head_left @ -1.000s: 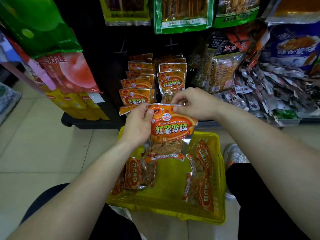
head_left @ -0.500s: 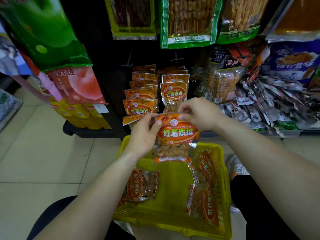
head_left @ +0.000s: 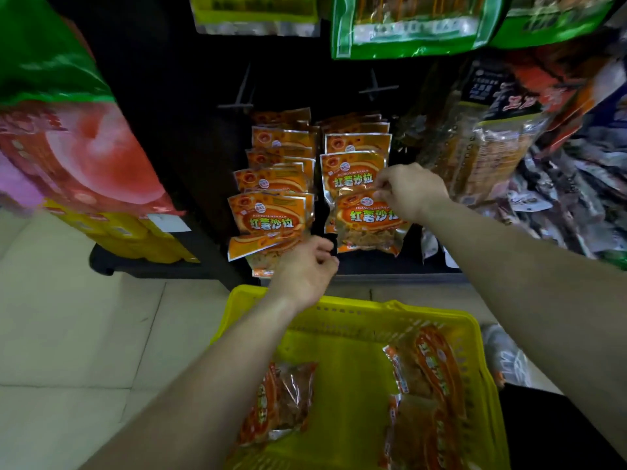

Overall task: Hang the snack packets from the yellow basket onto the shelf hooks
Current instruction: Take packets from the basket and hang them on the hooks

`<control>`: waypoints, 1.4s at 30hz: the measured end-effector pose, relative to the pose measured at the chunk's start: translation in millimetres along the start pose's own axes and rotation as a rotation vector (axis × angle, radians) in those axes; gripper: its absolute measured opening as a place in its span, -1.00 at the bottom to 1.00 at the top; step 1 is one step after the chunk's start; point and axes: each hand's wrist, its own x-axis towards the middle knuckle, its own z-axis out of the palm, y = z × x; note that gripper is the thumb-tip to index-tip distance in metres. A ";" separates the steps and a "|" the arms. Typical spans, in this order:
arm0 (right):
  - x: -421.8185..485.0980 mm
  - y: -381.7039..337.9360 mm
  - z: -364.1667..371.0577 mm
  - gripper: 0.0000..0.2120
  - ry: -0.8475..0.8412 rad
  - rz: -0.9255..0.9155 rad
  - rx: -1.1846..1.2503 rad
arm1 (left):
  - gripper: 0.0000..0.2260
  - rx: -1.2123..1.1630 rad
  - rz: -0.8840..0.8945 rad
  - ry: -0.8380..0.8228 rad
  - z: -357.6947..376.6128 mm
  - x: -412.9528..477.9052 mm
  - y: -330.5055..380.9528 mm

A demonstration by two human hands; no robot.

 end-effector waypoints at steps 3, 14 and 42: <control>34.8 8.6 29.8 -0.81 -0.002 -0.009 0.021 | -0.70 0.081 -0.019 -0.111 38.8 43.8 -10.8; 115.8 34.1 47.7 -0.81 0.176 -0.147 0.070 | -0.33 0.443 0.072 -0.173 107.7 153.0 -23.2; 65.4 71.0 174.9 -0.05 0.007 0.083 -0.052 | -0.27 0.468 0.077 -0.121 105.2 171.4 -56.8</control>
